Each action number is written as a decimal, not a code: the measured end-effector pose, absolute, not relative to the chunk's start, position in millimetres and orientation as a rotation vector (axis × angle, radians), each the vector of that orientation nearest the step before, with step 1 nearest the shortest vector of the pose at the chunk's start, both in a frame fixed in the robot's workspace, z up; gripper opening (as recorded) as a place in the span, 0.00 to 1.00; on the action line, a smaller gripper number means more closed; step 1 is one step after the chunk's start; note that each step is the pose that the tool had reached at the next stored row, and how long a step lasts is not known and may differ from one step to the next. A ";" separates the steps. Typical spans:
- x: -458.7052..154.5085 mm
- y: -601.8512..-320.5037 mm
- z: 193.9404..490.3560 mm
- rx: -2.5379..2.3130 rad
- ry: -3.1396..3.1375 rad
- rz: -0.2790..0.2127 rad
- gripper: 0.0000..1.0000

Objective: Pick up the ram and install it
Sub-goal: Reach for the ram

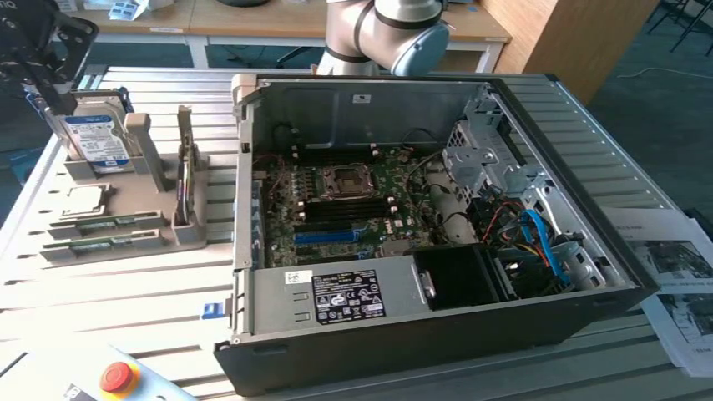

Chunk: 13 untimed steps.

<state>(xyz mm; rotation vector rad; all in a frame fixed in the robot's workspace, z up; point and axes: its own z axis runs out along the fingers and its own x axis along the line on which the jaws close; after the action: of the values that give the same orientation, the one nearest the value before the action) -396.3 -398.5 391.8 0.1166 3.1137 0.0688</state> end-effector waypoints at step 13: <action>-410.2 -396.3 391.8 0.117 3.114 0.069 0.10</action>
<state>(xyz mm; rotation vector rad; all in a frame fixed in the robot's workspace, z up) -410.2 -396.3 391.8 0.1166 3.1137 0.0686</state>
